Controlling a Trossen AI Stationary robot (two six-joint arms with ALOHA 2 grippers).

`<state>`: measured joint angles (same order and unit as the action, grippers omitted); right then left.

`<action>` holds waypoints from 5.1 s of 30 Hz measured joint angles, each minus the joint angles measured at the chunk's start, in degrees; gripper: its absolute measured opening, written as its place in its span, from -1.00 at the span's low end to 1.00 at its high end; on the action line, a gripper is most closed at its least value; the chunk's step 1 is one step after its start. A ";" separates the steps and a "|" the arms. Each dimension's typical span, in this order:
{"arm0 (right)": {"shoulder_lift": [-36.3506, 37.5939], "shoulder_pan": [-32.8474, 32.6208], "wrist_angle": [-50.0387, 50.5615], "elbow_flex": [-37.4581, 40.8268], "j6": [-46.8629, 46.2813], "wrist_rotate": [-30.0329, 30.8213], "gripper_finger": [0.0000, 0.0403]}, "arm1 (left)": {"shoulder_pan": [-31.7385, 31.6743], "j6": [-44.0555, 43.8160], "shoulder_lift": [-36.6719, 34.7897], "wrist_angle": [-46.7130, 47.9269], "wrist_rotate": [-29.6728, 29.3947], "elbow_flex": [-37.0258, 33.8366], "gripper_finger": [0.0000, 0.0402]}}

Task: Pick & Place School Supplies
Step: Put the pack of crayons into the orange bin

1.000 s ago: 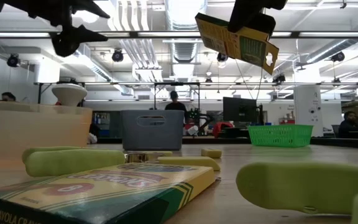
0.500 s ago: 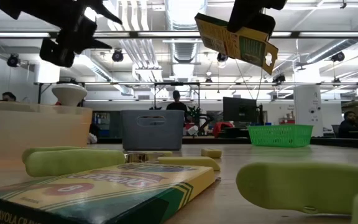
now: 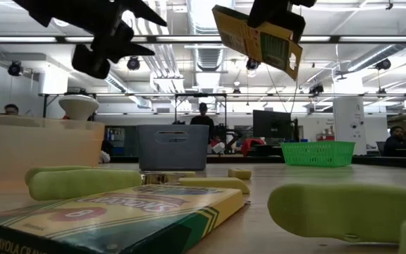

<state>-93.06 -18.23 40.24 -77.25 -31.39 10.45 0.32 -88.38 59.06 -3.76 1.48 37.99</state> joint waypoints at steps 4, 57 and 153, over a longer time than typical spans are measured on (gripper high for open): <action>0.00 0.27 -0.60 0.00 2.58 0.33 0.70 | 0.00 0.20 2.54 -0.04 0.65 1.99 0.24; -1.20 2.40 -5.19 0.02 6.42 4.74 0.68 | 0.90 -0.02 26.26 -2.68 14.96 18.08 0.24; -1.11 2.40 -5.75 0.02 5.02 4.51 0.76 | 0.92 0.57 26.22 -2.70 15.05 17.97 -0.81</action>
<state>-94.17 -15.84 34.49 -77.23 -26.37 14.96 1.23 -87.81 85.27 -6.45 16.53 55.96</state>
